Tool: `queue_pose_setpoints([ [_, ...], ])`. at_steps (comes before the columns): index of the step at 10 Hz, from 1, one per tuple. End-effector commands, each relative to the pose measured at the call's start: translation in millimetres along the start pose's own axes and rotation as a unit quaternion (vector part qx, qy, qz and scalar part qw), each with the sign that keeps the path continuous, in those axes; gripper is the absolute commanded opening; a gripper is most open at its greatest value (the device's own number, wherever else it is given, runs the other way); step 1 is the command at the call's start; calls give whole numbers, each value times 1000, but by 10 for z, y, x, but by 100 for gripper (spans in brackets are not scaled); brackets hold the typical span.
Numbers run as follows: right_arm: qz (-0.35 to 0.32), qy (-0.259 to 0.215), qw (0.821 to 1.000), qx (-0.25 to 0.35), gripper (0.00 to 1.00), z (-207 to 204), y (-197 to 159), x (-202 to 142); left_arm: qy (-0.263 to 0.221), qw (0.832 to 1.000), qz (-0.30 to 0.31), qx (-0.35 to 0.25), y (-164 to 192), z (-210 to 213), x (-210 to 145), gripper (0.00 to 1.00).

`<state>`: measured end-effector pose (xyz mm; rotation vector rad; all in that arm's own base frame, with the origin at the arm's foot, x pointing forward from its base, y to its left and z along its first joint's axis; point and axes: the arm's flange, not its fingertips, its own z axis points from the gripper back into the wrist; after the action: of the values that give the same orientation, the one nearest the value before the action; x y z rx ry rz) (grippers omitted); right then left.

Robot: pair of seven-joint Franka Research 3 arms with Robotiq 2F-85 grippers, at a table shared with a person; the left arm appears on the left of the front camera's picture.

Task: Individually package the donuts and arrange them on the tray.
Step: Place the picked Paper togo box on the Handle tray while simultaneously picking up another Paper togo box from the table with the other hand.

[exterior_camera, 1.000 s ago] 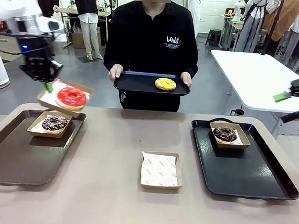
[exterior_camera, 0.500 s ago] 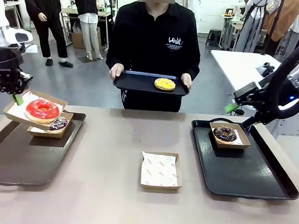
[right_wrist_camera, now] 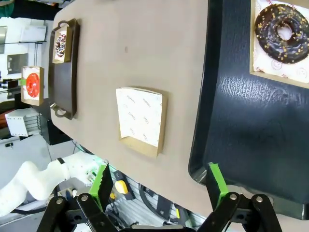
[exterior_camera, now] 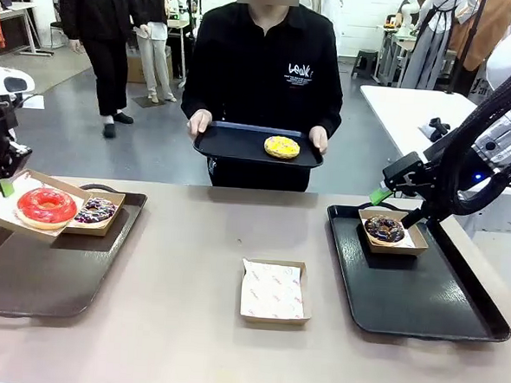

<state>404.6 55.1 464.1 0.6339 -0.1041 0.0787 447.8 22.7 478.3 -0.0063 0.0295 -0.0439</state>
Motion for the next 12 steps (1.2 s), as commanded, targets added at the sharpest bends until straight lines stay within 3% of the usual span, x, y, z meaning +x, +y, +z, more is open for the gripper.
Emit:
queue_pose_setpoints([
  [1,2,-1,1000,-3,100,9,23,1,-17,1000,-9,2,92,-133,-89,1],
  [9,1,-1,1000,2,100,13,6,0,-1,1000,2,-1,34,-63,-17,1],
  [12,-48,20,995,-88,100,-267,538,-64,-11,1000,-18,-5,170,-60,-167,1],
])
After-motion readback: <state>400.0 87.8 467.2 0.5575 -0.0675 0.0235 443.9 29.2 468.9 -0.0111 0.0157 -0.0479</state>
